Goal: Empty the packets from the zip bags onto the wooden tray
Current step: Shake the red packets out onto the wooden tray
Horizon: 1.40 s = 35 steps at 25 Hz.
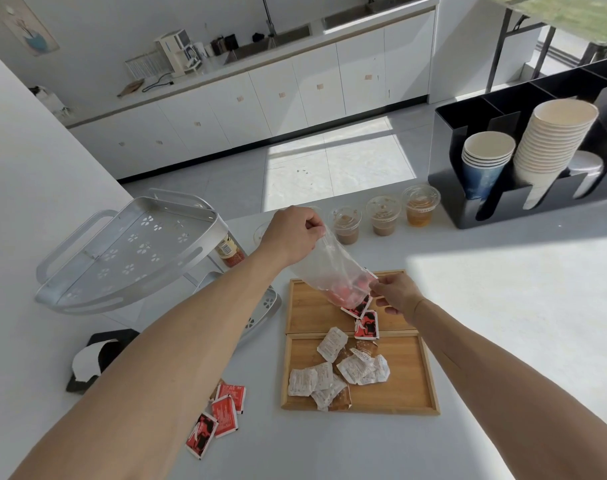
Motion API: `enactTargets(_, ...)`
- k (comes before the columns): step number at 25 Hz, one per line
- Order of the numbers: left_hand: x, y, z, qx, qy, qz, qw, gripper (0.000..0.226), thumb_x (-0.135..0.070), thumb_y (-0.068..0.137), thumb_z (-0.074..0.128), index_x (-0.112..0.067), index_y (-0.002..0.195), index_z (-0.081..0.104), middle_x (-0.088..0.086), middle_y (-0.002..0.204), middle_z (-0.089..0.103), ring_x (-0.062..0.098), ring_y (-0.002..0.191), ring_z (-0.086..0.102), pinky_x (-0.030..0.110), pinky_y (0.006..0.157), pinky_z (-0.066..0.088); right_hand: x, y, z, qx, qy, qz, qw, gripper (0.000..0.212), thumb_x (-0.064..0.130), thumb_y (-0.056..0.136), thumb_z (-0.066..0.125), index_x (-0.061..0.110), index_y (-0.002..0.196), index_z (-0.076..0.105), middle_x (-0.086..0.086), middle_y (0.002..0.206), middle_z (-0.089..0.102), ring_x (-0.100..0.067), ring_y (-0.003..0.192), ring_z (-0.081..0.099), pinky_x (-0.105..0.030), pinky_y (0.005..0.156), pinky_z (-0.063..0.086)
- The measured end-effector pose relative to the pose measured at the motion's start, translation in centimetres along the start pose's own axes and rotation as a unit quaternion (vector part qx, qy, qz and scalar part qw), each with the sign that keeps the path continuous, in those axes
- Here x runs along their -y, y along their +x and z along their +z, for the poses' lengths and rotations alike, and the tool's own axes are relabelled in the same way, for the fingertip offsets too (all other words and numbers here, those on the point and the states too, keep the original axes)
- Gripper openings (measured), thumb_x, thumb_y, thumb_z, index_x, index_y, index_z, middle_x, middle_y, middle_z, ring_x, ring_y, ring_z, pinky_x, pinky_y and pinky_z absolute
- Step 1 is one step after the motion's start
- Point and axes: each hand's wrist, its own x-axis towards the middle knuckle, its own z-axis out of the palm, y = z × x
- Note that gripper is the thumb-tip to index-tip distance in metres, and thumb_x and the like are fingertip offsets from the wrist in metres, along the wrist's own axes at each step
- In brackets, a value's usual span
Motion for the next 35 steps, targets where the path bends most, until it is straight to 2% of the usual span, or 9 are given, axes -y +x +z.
enactTargets(3,0.1,-0.2,0.1,-0.008,-0.012,-0.002,1.0,0.008,-0.015,0.09,0.064,-0.013,0.086,0.07,-0.007,0.066,0.063,0.016,0.065,0.065,0.042,0.078,0.06,0.2,0.0,-0.8,-0.005,0.006,-0.008,1.0,0.019,0.025,0.095,0.062,0.007,0.093,0.068,-0.004,0.082,0.067,-0.014,0.063,0.056,-0.026,0.054,0.044)
enactTargets(8,0.0,-0.2,0.2,-0.038,-0.04,0.0,0.998,0.009,-0.016,0.09,0.064,-0.015,0.084,0.071,-0.007,0.066,0.064,0.016,0.065,0.065,0.04,0.077,0.06,0.4,-0.1,-2.2,-0.012,0.01,-0.008,1.0,0.018,0.022,0.095,0.061,0.006,0.1,0.069,-0.004,0.086,0.068,-0.013,0.064,0.058,-0.026,0.058,0.049)
enactTargets(12,-0.4,-0.3,1.1,-0.016,0.06,0.033,0.998,0.011,-0.016,0.091,0.062,-0.013,0.09,0.073,0.001,0.09,0.072,0.017,0.085,0.065,0.035,0.08,0.054,-0.4,-0.9,-2.0,0.001,-0.045,0.008,0.999,0.016,0.023,0.096,0.06,0.009,0.092,0.066,-0.004,0.084,0.068,-0.014,0.064,0.058,-0.026,0.056,0.046)
enactTargets(14,-0.8,-0.2,1.4,-0.041,0.04,0.047,0.997,0.011,-0.016,0.091,0.062,-0.012,0.091,0.073,0.001,0.091,0.072,0.013,0.081,0.061,0.03,0.078,0.052,-0.5,-1.0,-1.9,0.002,-0.026,0.001,1.0,0.016,0.022,0.096,0.06,0.009,0.086,0.065,-0.005,0.082,0.066,-0.013,0.061,0.056,-0.025,0.053,0.043)
enactTargets(17,-1.1,-0.2,1.3,-0.036,0.039,0.057,0.997,0.012,-0.016,0.091,0.063,-0.011,0.092,0.073,0.0,0.088,0.072,0.012,0.08,0.06,0.026,0.075,0.048,-0.4,-1.2,-1.7,0.001,-0.021,0.001,1.0,0.017,0.021,0.095,0.06,0.01,0.082,0.063,-0.006,0.081,0.066,-0.014,0.061,0.055,-0.025,0.052,0.042)
enactTargets(20,-1.2,-0.2,0.9,-0.041,0.039,0.058,0.997,0.012,-0.015,0.091,0.062,-0.011,0.091,0.073,-0.002,0.083,0.069,0.013,0.079,0.061,0.027,0.075,0.05,0.1,-1.4,-1.7,0.003,-0.02,-0.002,1.0,0.017,0.023,0.095,0.061,0.007,0.091,0.067,-0.004,0.081,0.067,-0.013,0.061,0.057,-0.023,0.051,0.045)
enactTargets(25,-1.6,0.2,0.0,-0.086,0.03,0.058,0.994,0.012,-0.016,0.091,0.062,-0.012,0.09,0.073,0.0,0.09,0.073,0.013,0.082,0.062,0.025,0.073,0.047,1.0,-1.4,-2.0,0.019,0.06,0.001,0.998,0.015,0.022,0.095,0.063,0.008,0.098,0.068,-0.002,0.079,0.067,-0.012,0.061,0.059,-0.024,0.054,0.048)
enactTargets(28,-1.8,0.2,0.1,-0.063,0.053,0.055,0.995,0.012,-0.016,0.092,0.061,-0.01,0.091,0.072,0.003,0.093,0.074,0.018,0.087,0.064,0.031,0.077,0.052,1.0,-1.5,-2.1,0.0,0.026,-0.004,1.0,0.015,0.02,0.095,0.062,0.006,0.095,0.068,-0.004,0.081,0.067,-0.013,0.06,0.057,-0.024,0.054,0.045)
enactTargets(35,-1.5,-0.5,-0.6,-0.102,0.047,0.05,0.992,0.012,-0.018,0.092,0.06,-0.015,0.088,0.071,-0.001,0.087,0.072,0.014,0.079,0.06,0.029,0.073,0.05,1.7,-2.2,-2.5,-0.015,0.032,-0.03,0.999,0.02,0.022,0.095,0.061,0.004,0.103,0.068,-0.005,0.088,0.069,-0.011,0.061,0.058,-0.023,0.055,0.046)
